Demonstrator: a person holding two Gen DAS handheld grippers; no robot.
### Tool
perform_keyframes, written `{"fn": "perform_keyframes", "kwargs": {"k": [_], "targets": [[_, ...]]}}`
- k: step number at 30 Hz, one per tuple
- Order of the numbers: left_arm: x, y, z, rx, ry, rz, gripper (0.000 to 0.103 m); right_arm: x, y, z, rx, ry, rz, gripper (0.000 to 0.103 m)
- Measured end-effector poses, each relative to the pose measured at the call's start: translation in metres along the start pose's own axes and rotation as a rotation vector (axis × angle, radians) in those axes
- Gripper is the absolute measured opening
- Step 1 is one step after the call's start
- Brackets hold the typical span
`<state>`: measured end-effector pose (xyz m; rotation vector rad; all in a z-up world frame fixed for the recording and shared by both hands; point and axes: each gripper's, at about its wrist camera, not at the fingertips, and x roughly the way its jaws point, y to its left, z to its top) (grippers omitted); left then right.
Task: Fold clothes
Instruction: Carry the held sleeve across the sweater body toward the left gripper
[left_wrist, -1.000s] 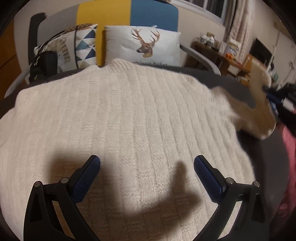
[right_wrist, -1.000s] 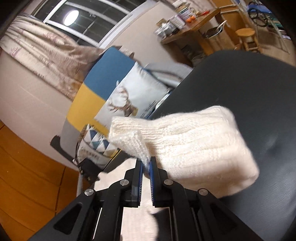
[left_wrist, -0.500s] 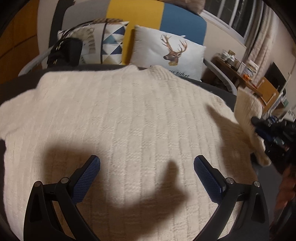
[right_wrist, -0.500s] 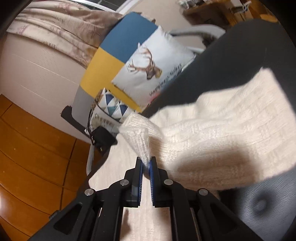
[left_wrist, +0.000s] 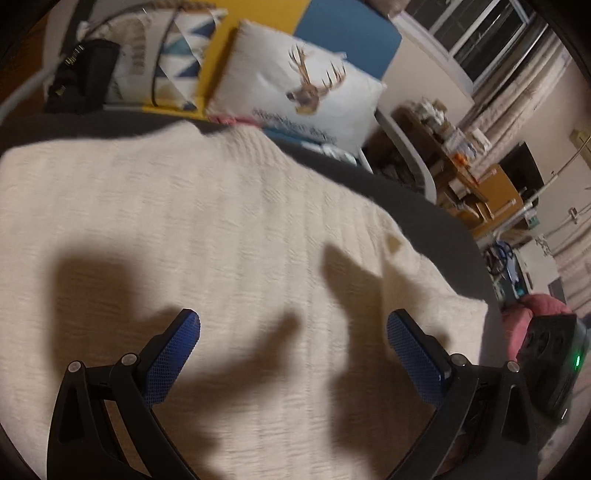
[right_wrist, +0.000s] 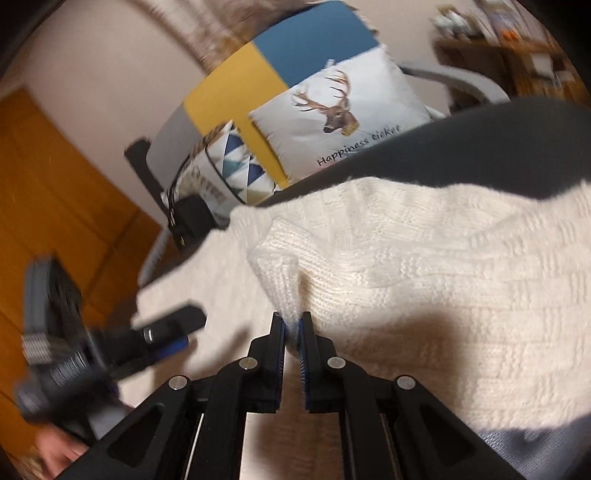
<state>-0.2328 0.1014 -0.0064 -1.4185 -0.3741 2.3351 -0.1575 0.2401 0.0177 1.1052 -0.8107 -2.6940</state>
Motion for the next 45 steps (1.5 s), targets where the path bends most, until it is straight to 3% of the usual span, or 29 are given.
{"fn": "perform_keyframes", "kwargs": {"k": [5, 14, 19, 23, 29, 33, 37, 38, 39, 40, 41, 42, 43, 45], "targets": [[0.021, -0.008, 0.004, -0.029, 0.101, -0.038, 0.103, -0.001, 0.017, -0.009, -0.149, -0.018, -0.061, 0.006], [0.026, -0.018, 0.003, -0.006, 0.094, 0.019, 0.103, 0.001, 0.031, -0.013, -0.237, -0.017, -0.073, 0.006], [0.015, -0.012, 0.000, 0.015, 0.052, 0.053, 0.103, 0.000, 0.030, -0.014, -0.234, -0.021, -0.062, 0.006], [0.014, -0.006, -0.006, -0.026, 0.089, -0.086, 0.103, 0.001, 0.030, -0.015, -0.233, -0.018, -0.054, 0.006], [0.027, -0.020, -0.007, 0.041, 0.100, -0.034, 0.103, 0.002, 0.039, -0.018, -0.278, -0.012, -0.052, 0.006], [0.027, -0.019, -0.004, 0.015, 0.087, 0.020, 0.103, 0.002, 0.041, -0.020, -0.292, -0.014, -0.049, 0.006], [0.019, -0.014, 0.001, -0.027, 0.017, 0.035, 0.102, 0.001, 0.040, -0.021, -0.284, -0.019, -0.047, 0.006], [0.018, -0.013, 0.001, -0.021, 0.014, 0.034, 0.095, 0.001, 0.039, -0.021, -0.279, -0.017, -0.048, 0.007], [0.020, -0.013, 0.000, -0.009, 0.024, 0.033, 0.074, 0.000, 0.038, -0.021, -0.273, -0.014, -0.049, 0.009], [0.022, -0.013, -0.001, 0.003, 0.034, 0.032, 0.063, -0.001, 0.037, -0.021, -0.267, -0.011, -0.050, 0.010], [0.025, -0.013, -0.002, 0.023, 0.054, 0.055, 0.040, -0.002, 0.036, -0.021, -0.262, -0.007, -0.050, 0.010], [0.027, -0.012, -0.003, 0.028, 0.059, 0.062, 0.028, -0.003, 0.035, -0.020, -0.256, -0.004, -0.051, 0.010], [0.030, -0.011, -0.003, 0.032, 0.063, 0.067, 0.026, -0.003, 0.034, -0.020, -0.250, -0.001, -0.052, 0.012], [0.026, -0.008, -0.003, 0.024, 0.042, 0.055, 0.013, -0.005, 0.032, -0.020, -0.239, 0.005, -0.054, 0.022]]}}
